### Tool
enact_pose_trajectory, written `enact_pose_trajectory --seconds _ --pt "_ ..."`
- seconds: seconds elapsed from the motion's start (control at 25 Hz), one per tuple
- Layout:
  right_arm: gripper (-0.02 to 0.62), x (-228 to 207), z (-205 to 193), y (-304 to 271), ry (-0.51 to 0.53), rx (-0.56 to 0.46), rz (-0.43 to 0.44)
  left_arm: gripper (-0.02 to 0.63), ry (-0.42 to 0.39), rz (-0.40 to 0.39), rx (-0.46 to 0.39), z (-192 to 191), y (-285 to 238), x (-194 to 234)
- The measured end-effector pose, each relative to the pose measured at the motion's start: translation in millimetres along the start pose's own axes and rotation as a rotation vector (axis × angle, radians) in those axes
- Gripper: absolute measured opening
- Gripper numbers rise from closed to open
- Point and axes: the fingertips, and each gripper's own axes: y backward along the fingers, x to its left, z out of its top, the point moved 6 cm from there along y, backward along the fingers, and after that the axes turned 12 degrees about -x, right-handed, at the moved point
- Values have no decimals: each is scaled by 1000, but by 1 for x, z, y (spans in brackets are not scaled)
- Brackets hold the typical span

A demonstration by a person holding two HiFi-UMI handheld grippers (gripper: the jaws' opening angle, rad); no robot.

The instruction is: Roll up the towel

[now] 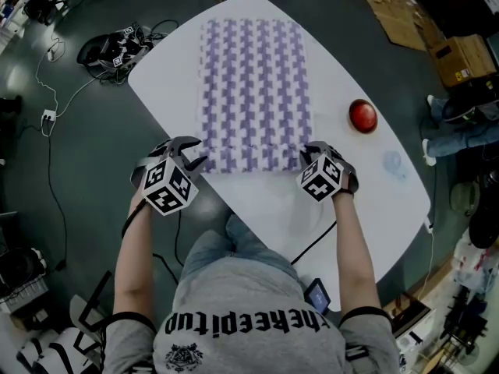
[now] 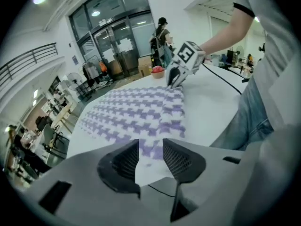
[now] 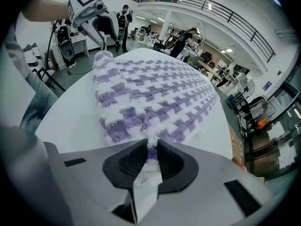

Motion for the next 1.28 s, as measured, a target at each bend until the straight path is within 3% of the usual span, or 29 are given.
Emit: enact_pose_trajectory --seconds 0.12,0.2,0.36,0.6,0.8,0.92,1.04,1.16,1.28 --pt "54 -4 -5 -10 -11 -4 -3 178 -81 -135 75 -10 -24 -31" --pt "54 -7 -21 -24 -21 -21 -5 201 -86 -174 127 -29 -57 -47" --pt "59 -15 -26 -30 -21 -78 -12 212 -21 -151 157 -52 -93 -41" --pt "101 7 3 23 7 -166 32 212 -27 -159 181 -49 -70 -39" --pt "146 20 8 16 171 -73 119 212 -30 -159 193 -40 -63 -16" --pt "156 33 -7 9 213 -32 110 212 -27 -142 196 -40 -63 -28" --pt "153 34 -13 3 233 -8 69 189 -23 -117 194 -41 -63 -33" --pt "58 23 -4 -2 255 5 57 127 -26 -113 189 -40 -63 -20" --pt "43 34 -14 1 256 6 62 92 -22 -127 183 -41 -63 -34"
